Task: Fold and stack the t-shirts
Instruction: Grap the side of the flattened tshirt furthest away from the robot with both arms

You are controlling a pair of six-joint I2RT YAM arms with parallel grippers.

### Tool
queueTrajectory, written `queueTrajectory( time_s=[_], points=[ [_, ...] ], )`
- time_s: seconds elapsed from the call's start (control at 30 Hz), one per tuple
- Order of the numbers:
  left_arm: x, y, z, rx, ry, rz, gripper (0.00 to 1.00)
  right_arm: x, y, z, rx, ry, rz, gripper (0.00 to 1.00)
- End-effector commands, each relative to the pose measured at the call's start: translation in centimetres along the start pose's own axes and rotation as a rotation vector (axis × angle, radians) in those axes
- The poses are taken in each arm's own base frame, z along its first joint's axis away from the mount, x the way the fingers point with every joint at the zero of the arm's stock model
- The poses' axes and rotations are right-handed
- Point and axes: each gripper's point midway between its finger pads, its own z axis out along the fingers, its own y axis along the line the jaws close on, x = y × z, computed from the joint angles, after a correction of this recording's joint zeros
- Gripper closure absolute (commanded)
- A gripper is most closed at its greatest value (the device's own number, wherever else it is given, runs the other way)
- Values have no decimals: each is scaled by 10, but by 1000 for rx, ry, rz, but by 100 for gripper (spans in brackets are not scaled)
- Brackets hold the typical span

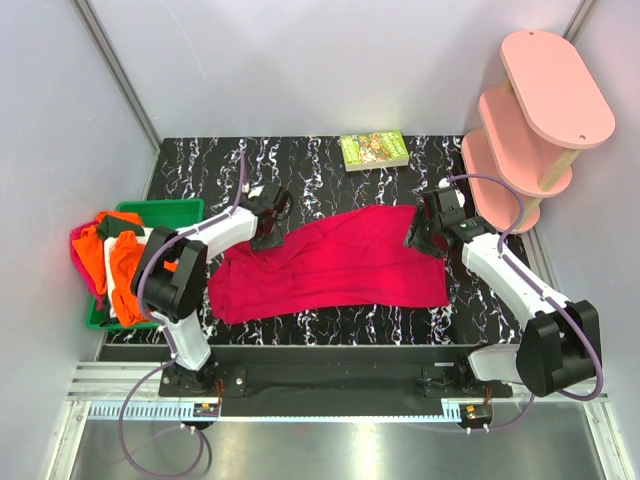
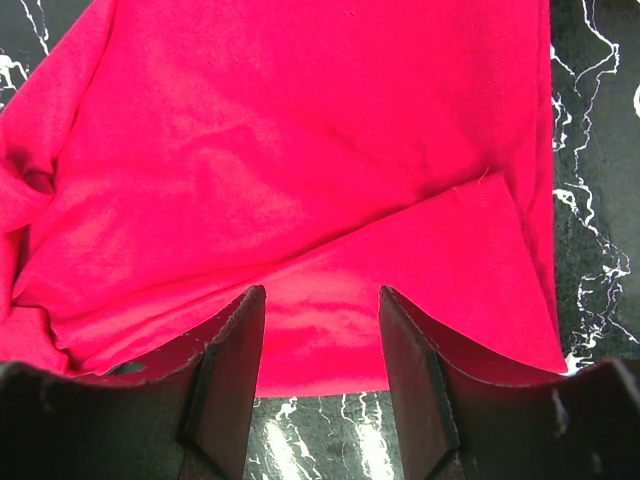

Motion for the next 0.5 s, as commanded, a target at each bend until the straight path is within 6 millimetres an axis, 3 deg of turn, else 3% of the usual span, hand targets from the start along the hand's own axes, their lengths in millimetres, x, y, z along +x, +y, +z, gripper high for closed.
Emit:
queueTrajectory(
  time_s=[0.0, 0.33, 0.47],
  points=[
    [-12, -5, 7, 12, -34, -35, 57, -9, 8, -8, -39, -48, 1, 43],
    [-17, 2, 20, -6, -27, -49, 60, -8, 7, -7, -34, -45, -1, 43],
    [-22, 4, 20, -3, -38, -55, 70, -7, 7, -5, -31, -41, 0, 43]
  ],
)
